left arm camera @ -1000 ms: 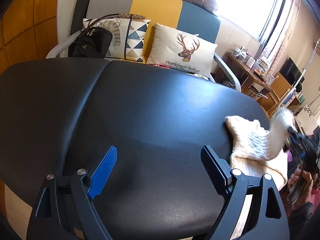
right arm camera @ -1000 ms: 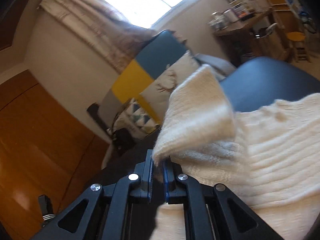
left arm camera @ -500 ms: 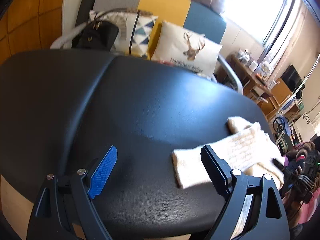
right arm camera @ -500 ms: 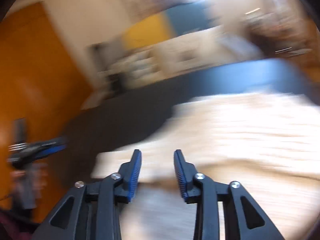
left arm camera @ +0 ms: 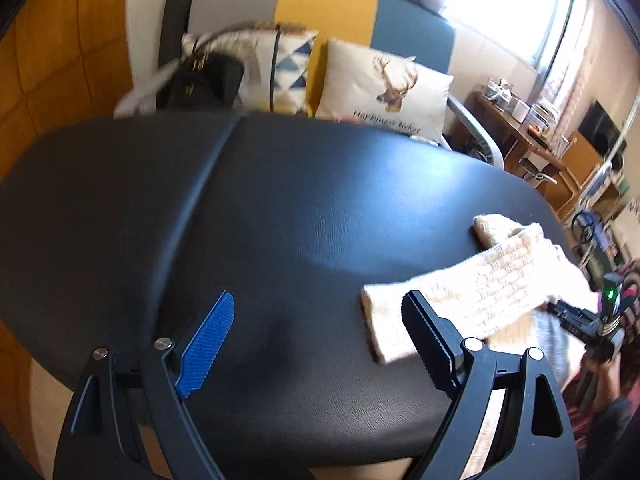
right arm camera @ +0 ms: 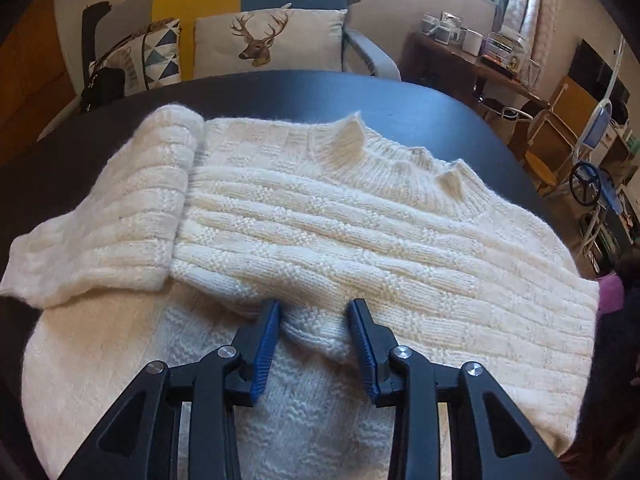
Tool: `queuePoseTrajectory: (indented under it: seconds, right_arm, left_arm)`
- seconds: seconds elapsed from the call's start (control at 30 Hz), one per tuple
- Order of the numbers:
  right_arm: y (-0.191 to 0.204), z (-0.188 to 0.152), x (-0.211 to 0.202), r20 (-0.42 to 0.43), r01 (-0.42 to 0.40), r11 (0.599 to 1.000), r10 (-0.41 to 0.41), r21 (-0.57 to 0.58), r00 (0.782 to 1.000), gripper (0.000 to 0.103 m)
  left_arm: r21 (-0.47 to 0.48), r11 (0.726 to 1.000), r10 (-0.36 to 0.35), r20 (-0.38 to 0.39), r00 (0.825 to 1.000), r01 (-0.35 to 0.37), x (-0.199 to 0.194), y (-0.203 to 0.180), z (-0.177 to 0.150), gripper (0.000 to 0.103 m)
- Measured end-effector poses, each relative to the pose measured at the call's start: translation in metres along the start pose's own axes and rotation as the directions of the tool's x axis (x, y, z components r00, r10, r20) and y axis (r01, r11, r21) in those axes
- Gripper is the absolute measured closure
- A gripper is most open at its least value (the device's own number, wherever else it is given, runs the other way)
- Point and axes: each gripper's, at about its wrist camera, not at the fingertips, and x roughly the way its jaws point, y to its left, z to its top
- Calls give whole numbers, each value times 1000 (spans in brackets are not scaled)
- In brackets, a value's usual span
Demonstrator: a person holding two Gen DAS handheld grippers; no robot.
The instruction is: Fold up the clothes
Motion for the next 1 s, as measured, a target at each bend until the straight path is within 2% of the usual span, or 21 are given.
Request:
queuePoseTrajectory:
  seconds: [0.03, 0.07, 0.13, 0.17, 0.23, 0.3, 0.33, 0.37, 0.43, 0.53, 0.63, 0.7, 0.73, 0.8, 0.9, 1.0]
  right_arm:
    - [-6, 1, -4, 11, 4, 999, -5, 38, 1000, 94]
    - [-12, 3, -10, 30, 25, 998, -27, 64, 999, 99]
    - [-25, 5, -23, 68, 75, 991, -82, 110, 994, 103]
    - [-31, 5, -37, 93, 130, 985, -141, 117, 986, 103]
    - [-53, 9, -70, 147, 222, 964, -243, 148, 959, 103]
    - [-75, 10, -107, 186, 304, 933, -338, 190, 922, 103]
    - [-86, 9, -122, 193, 313, 927, -352, 205, 916, 100]
    - [-94, 7, -132, 206, 292, 933, -335, 212, 920, 99]
    - [-99, 3, -144, 247, 238, 947, -289, 218, 925, 66]
    - [-69, 2, -124, 260, 149, 982, -176, 117, 950, 66]
    - [-18, 0, -81, 230, 121, 993, -114, -14, 967, 65]
    - [7, 0, -54, 208, 139, 988, -123, -63, 970, 65]
    - [19, -1, -41, 201, 153, 984, -133, -86, 970, 65]
    - [36, -5, -23, 202, 208, 970, -180, -127, 963, 65]
    - [46, -4, 5, 147, 263, 946, -238, -188, 960, 65]
    - [38, -3, 17, 129, 262, 952, -242, -161, 962, 67]
  left_arm:
    - [6, 1000, -9, 11, 1000, 9, -2, -2, 1, 15]
    - [-5, 999, -41, 18, 999, 41, -4, -3, 3, 15]
    - [-44, 993, -110, 30, 993, 111, -4, -4, 7, 15]
    - [-61, 985, -158, 35, 987, 160, -4, -5, 11, 15]
    - [-64, 979, -193, 52, 980, 196, -5, -12, 19, 15]
    - [-13, 981, -192, 79, 978, 193, -6, -26, 23, 15]
    - [11, 981, -195, 82, 977, 195, -5, -33, 24, 15]
    - [26, 978, -206, 74, 976, 205, -3, -40, 23, 15]
    - [32, 974, -226, 41, 973, 225, 2, -50, 18, 15]
    - [27, 968, -250, -15, 968, 251, 10, -58, 9, 15]
    - [-7, 963, -271, -66, 960, 271, 16, -56, 3, 15]
    - [-25, 965, -261, -73, 962, 260, 17, -52, 1, 15]
    - [-19, 972, -236, -64, 970, 235, 15, -50, 1, 15]
    - [-24, 976, -217, -46, 975, 216, 12, -45, 2, 15]
    - [-29, 982, -188, -44, 981, 187, 12, -39, 4, 15]
    - [-27, 983, -184, -51, 982, 183, 15, -36, 4, 15]
